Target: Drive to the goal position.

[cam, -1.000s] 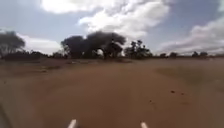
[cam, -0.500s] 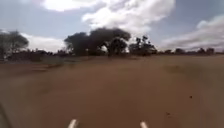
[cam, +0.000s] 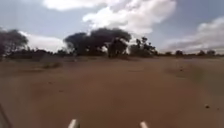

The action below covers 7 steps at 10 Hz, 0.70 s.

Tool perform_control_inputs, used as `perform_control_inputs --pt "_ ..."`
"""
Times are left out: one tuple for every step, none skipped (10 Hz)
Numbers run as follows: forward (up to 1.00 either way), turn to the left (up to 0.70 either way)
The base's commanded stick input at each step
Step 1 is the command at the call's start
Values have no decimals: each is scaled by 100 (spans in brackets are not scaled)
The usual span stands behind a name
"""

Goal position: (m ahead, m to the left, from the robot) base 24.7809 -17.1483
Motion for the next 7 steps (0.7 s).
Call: perform_control_inputs --pt "70 0" --pt "70 0" --pt "70 0" --pt "70 0" --pt "70 0" --pt "70 0" --pt "70 0"
